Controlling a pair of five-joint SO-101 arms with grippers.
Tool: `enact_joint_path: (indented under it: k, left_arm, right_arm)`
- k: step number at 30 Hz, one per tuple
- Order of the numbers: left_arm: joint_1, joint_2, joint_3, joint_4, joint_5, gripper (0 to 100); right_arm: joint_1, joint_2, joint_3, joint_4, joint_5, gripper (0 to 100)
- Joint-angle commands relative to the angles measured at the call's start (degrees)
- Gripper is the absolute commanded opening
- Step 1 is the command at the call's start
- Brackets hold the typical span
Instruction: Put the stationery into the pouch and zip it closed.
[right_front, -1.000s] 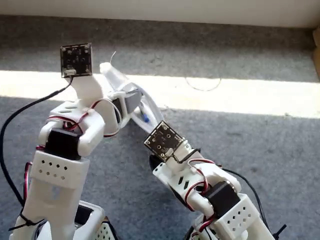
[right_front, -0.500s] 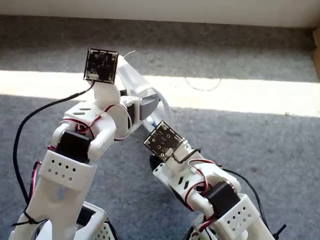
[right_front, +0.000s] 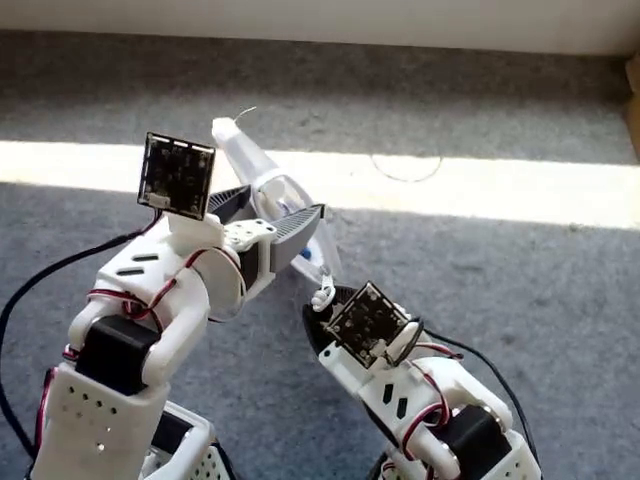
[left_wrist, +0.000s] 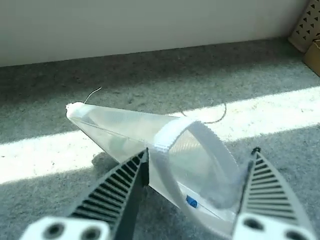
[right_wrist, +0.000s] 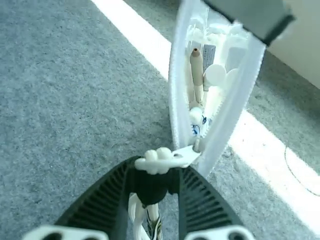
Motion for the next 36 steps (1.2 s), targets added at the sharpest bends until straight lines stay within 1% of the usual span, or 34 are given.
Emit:
enact_joint_path:
  k: [1, 5, 10, 16, 19, 22, 23, 26, 29, 32, 36]
  left_arm:
    - [1.2, -0.8, -0.4, -1.3, -0.4, 30]
    - [2.2, 0.8, -0.4, -1.5, -0.4, 30]
    - [3.6, 5.7, -0.4, -3.8, -0.4, 30]
    - [4.0, 11.0, -0.5, -5.1, -0.4, 30]
    - [6.3, 11.8, -0.8, -4.9, -0.8, 30]
    - [9.7, 11.8, -0.5, -4.8, -4.2, 30]
    - [10.2, 11.8, -0.5, -4.8, -4.2, 30]
    - [9.7, 11.8, -0.7, -4.8, -4.3, 30]
    - [7.4, 11.7, -0.9, -4.8, -4.2, 30]
    - [5.8, 11.7, -0.9, -4.7, -4.2, 30]
    - [5.6, 10.7, -1.4, -4.4, -4.4, 30]
  right_arm:
    - [0.4, -1.3, 0.4, -1.0, 0.9, 0.6]
    - [0.2, -1.5, 0.8, -0.9, 1.0, 0.6]
    - [-4.9, -1.7, 0.8, -0.5, 1.0, 0.6]
    - [-5.2, -1.8, 0.8, -0.5, 1.0, 0.6]
    - [-5.2, -1.8, 0.8, -0.4, 1.0, 0.6]
    - [-5.2, -1.8, 0.8, -0.4, 1.0, 0.6]
    - [-5.2, -1.8, 0.8, -0.4, 1.0, 0.6]
    - [-5.2, -1.8, 0.8, -0.4, 1.0, 0.6]
    - [-5.2, -1.8, 0.9, -0.4, 3.5, 0.6]
    - [-5.2, -1.8, 1.0, -0.4, 3.9, 0.6]
    - [-5.1, -1.8, 1.0, -0.4, 4.0, 0.6]
